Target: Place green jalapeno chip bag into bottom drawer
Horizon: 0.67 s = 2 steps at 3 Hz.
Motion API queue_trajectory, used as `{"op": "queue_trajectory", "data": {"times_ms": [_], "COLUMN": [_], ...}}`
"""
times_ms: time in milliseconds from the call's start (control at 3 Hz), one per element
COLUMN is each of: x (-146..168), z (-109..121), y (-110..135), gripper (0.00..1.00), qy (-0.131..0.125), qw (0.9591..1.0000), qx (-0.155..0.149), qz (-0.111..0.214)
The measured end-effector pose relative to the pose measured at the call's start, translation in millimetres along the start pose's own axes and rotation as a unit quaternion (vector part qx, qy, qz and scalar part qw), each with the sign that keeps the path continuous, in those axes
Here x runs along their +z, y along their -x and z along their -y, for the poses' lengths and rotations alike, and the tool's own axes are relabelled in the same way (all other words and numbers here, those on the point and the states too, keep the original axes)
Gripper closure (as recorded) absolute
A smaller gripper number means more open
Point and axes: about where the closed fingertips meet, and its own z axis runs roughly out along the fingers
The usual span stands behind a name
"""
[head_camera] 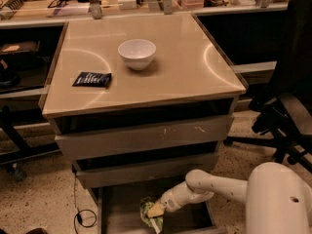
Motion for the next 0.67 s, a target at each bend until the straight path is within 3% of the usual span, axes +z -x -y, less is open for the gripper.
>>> {"op": "queue_trajectory", "data": {"times_ms": [333, 667], "x": [31.0, 31.7], "z": [34.2, 35.7], "y": [-1.1, -1.3], "gripper": [1.0, 1.0], "qy": [-0.014, -0.015], "qw": [0.9994, 0.9993], "qx": [0.014, 0.014], "qz": [0.03, 0.031]}}
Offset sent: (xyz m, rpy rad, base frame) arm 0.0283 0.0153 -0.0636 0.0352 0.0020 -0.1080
